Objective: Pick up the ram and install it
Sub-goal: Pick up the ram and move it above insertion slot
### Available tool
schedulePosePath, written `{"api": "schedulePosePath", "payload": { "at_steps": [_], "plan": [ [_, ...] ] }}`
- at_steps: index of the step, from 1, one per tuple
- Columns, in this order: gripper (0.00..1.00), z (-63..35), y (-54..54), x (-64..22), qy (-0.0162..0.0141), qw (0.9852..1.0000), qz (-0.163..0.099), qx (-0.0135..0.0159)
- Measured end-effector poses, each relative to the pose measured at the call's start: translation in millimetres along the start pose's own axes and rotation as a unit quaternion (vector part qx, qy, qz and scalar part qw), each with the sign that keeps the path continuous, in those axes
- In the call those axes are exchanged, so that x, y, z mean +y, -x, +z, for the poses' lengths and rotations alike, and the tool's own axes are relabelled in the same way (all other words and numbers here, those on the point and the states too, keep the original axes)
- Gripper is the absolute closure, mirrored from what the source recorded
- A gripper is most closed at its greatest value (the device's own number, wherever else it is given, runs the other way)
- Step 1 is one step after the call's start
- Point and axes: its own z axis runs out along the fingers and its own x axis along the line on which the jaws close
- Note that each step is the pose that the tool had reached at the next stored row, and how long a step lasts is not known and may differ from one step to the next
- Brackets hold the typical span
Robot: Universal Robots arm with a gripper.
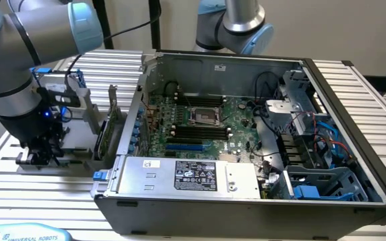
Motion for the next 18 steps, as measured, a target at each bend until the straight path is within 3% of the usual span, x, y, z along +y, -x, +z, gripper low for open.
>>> {"api": "schedulePosePath", "payload": {
  "at_steps": [18],
  "plan": [
    [0.69, 7.3, 0.5, 1.8, 0.0, 1.0, -0.004, 0.0001]
  ]
}}
